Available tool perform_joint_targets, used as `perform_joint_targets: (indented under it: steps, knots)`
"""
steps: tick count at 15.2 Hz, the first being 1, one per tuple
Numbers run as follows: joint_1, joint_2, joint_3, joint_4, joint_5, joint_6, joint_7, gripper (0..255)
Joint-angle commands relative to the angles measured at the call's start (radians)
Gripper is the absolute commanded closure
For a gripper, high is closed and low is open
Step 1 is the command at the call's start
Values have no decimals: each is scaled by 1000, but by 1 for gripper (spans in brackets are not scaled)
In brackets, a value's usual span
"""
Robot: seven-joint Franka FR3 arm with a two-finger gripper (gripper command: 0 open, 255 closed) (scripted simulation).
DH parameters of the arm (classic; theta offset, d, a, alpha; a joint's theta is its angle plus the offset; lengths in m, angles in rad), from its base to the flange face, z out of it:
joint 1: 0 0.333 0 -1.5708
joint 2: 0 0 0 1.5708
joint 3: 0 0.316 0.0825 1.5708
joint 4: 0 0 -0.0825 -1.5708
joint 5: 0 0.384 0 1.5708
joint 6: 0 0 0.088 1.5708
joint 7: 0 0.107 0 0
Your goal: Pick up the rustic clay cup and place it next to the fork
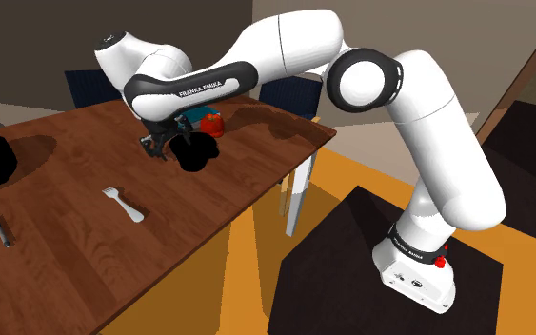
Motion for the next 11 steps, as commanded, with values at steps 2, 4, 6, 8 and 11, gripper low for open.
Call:
perform_joint_targets:
  steps: [2, 4, 6, 8, 11]
  knots:
    - [0, 0, 0, 0, 0, 0, 0, 0]
    - [21, 4, 2, 71, 5, -65, -12, 0]
    - [43, 18, 2, 151, 7, -130, -26, 0]
    - [43, 17, 2, 150, 7, -129, -26, 0]
    - [43, 18, 2, 151, 7, -130, -26, 0]
